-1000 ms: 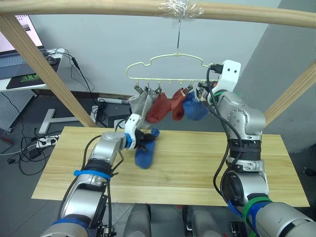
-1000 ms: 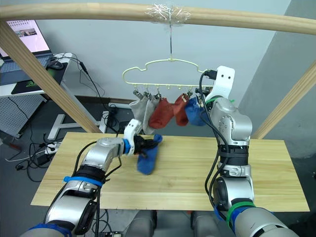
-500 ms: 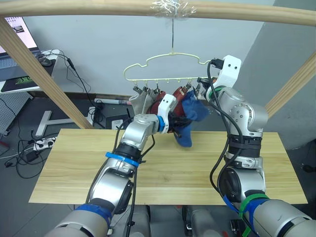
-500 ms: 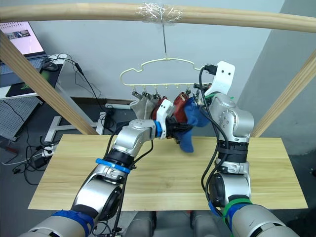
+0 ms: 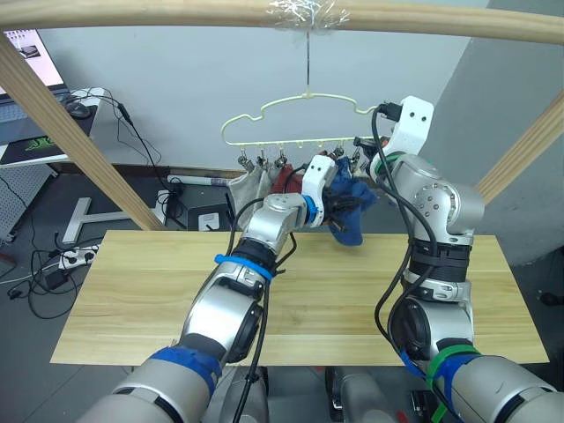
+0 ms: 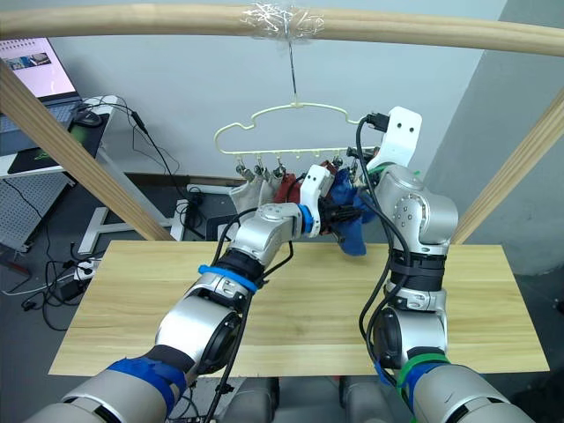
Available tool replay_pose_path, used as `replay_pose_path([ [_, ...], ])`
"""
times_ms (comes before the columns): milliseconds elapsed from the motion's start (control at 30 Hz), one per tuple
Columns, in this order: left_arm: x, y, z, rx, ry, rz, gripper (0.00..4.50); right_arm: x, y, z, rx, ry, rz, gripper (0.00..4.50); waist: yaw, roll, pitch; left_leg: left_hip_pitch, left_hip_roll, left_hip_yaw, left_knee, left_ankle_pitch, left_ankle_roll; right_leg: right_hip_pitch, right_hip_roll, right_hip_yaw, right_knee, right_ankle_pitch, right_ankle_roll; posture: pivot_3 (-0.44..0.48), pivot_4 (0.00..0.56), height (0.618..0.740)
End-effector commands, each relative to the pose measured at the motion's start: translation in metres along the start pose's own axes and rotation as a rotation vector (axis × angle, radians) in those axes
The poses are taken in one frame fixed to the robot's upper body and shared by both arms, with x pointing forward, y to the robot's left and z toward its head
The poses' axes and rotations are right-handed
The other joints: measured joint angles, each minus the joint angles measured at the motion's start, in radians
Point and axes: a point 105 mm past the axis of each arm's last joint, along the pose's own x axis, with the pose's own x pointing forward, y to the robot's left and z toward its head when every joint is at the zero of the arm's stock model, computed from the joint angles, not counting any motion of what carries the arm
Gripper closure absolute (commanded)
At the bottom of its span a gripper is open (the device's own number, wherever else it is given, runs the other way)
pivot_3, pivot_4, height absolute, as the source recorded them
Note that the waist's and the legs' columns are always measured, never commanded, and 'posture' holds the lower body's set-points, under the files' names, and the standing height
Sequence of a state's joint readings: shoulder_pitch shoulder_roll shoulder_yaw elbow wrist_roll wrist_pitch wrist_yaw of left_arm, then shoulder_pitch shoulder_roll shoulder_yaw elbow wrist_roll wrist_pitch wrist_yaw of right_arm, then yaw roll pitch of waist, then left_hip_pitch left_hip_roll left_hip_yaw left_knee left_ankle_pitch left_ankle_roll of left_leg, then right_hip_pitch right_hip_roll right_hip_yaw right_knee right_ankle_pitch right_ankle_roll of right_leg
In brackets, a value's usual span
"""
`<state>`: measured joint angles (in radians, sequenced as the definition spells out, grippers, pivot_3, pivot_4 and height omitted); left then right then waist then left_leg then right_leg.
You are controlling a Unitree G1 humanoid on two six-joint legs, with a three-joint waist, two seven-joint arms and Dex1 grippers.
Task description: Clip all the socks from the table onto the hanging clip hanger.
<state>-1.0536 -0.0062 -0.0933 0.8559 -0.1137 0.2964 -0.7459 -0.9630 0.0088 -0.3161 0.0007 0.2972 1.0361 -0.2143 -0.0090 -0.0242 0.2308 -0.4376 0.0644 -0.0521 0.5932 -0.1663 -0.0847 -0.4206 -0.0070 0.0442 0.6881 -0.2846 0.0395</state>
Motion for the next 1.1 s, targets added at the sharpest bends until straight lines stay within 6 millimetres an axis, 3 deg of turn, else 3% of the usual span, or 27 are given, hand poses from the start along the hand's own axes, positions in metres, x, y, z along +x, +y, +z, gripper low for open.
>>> replay_pose_path([
  [33,0.002,-0.003,0.025,0.015,-0.076,-0.010,4.49,-0.011,0.017,0.025,-0.004,-0.099,0.067,4.50,0.000,0.000,0.000,0.000,0.000,0.000,0.000,0.000,0.000,0.000,0.000,0.000,0.000,0.000,0.000,0.072,0.201,0.740],
  [900,0.001,-0.011,0.053,0.010,-0.145,-0.059,4.49,-0.009,0.015,0.020,-0.005,-0.089,0.060,4.50,0.000,0.000,0.000,0.000,0.000,0.000,0.000,0.000,0.000,0.000,0.000,0.000,0.000,0.000,0.000,0.078,0.203,0.740],
  [933,0.001,-0.011,0.054,0.009,-0.147,-0.061,4.50,-0.009,0.015,0.020,-0.005,-0.088,0.060,3.92,0.000,0.000,0.000,0.000,0.000,0.000,0.000,0.000,0.000,0.000,0.000,0.000,0.000,0.000,0.000,0.078,0.203,0.740],
  [1100,0.001,-0.013,0.054,-0.005,-0.147,-0.073,4.50,-0.009,0.015,0.018,-0.016,-0.077,0.059,2.28,0.000,0.000,0.000,0.000,0.000,0.000,0.000,0.000,0.000,0.000,0.000,0.000,0.000,0.000,0.000,0.081,0.202,0.740],
])
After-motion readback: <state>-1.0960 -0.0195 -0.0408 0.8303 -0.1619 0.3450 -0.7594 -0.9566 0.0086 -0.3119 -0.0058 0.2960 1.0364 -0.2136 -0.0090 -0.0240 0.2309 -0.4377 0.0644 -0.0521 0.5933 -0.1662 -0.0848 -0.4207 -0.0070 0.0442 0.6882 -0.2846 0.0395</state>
